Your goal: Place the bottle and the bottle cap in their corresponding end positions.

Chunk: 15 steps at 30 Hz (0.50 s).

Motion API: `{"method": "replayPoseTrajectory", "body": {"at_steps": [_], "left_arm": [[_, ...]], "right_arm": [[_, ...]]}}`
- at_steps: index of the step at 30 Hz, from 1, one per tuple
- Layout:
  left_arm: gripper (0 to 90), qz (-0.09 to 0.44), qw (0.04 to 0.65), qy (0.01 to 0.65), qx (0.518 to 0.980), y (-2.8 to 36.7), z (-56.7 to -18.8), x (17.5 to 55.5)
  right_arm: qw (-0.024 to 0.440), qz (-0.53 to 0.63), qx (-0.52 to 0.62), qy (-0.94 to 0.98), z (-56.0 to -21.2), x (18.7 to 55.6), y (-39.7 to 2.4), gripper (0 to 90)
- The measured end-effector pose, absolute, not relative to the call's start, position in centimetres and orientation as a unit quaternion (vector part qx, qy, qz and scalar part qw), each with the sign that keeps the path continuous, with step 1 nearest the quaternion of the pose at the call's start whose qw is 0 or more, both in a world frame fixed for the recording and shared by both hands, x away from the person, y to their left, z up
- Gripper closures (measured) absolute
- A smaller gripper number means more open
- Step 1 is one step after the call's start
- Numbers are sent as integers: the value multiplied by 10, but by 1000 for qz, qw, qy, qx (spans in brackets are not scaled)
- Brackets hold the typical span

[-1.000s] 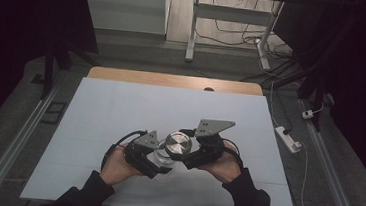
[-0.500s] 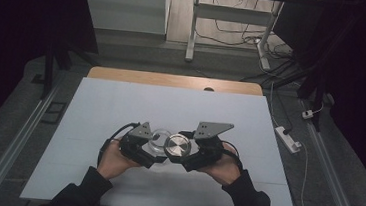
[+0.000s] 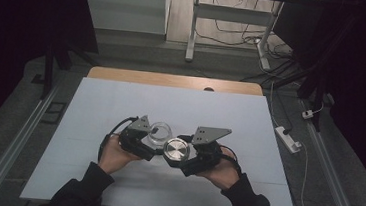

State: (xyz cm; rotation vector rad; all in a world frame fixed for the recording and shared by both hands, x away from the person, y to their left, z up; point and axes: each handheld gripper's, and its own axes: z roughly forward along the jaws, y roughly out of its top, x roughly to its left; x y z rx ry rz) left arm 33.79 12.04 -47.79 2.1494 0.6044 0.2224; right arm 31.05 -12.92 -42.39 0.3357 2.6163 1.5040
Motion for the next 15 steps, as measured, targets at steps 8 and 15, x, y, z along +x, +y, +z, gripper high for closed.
{"method": "replayPoseTrajectory", "body": {"at_steps": [8,15], "left_arm": [[157,97,441,247,858,120,-475,346],[156,101,447,245,854,115,-473,356]], "right_arm": [[48,491,111,863,-432,307,-130,183],[48,491,111,863,-442,303,-131,183]]}}
